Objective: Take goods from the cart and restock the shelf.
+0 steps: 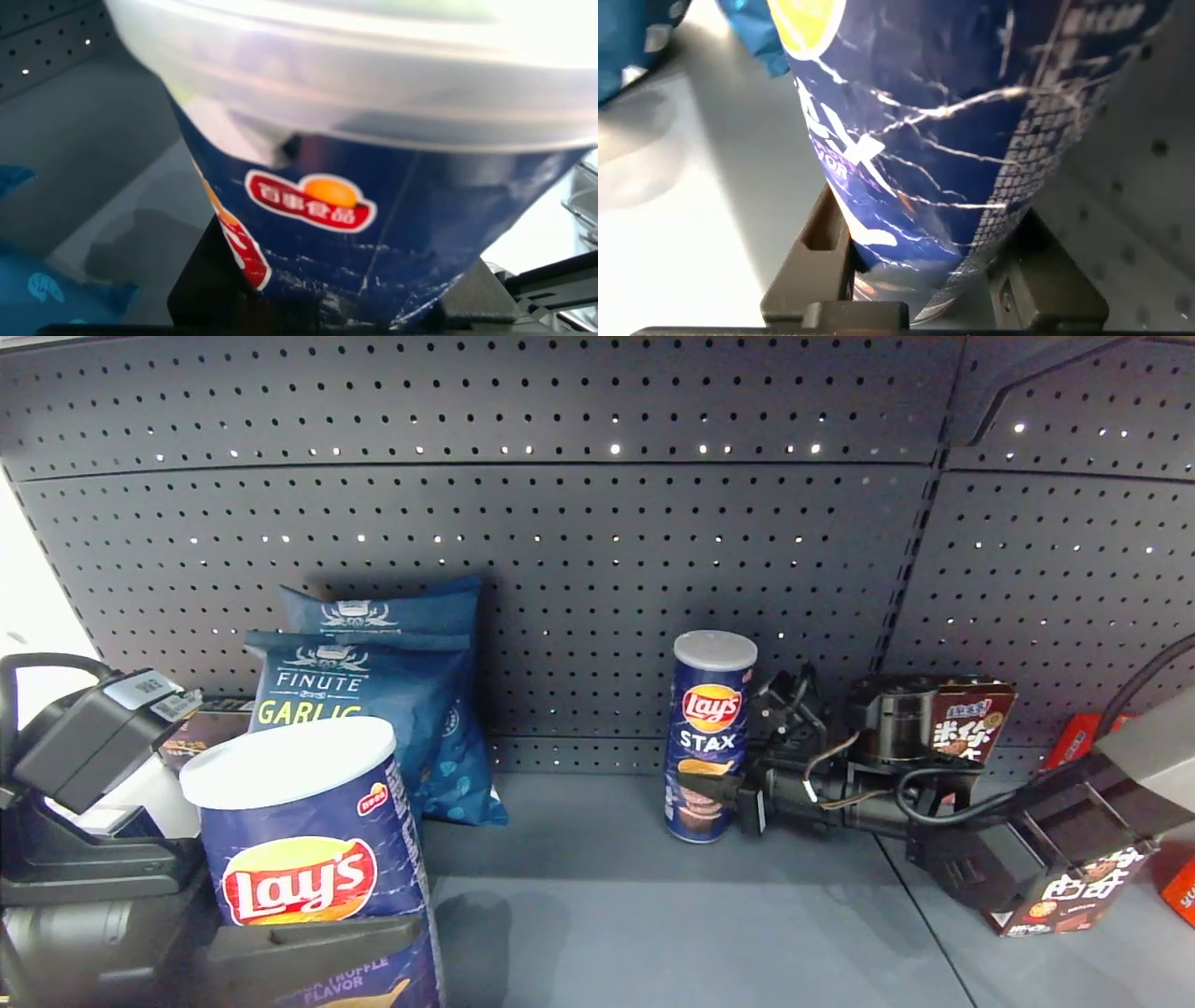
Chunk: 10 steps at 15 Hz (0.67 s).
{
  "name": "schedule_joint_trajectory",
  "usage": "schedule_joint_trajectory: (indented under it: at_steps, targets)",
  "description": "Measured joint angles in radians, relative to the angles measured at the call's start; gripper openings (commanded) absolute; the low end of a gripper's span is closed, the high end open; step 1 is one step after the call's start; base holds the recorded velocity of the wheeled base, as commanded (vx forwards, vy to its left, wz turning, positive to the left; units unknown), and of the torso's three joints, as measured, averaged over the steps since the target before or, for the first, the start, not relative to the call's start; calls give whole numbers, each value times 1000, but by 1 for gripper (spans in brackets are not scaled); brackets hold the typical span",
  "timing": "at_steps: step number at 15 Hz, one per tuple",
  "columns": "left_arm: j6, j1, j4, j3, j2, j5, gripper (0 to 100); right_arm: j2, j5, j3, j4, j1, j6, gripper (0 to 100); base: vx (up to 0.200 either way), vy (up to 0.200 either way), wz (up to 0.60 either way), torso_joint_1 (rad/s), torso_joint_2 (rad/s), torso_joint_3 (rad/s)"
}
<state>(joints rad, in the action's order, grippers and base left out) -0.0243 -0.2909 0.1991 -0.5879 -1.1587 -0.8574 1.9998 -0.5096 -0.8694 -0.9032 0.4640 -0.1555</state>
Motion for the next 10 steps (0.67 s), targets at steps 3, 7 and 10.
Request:
schedule_joint_trajectory:
  at_steps: [3, 7, 10]
  targets:
    - [0, 0, 0, 0, 3, 0, 0, -75, 33, 75, -4, 43, 8, 0, 0, 0, 0, 0, 0, 0]
    - [0, 1, -1, 0, 4, 1, 0, -158, 104, 140, -8, 139, 67, 0, 0, 0, 0, 0, 0, 0]
    - [0, 16, -1, 1, 5, 1, 0, -209, 150, 206, -7, 195, 89, 0, 0, 0, 0, 0, 0, 0]
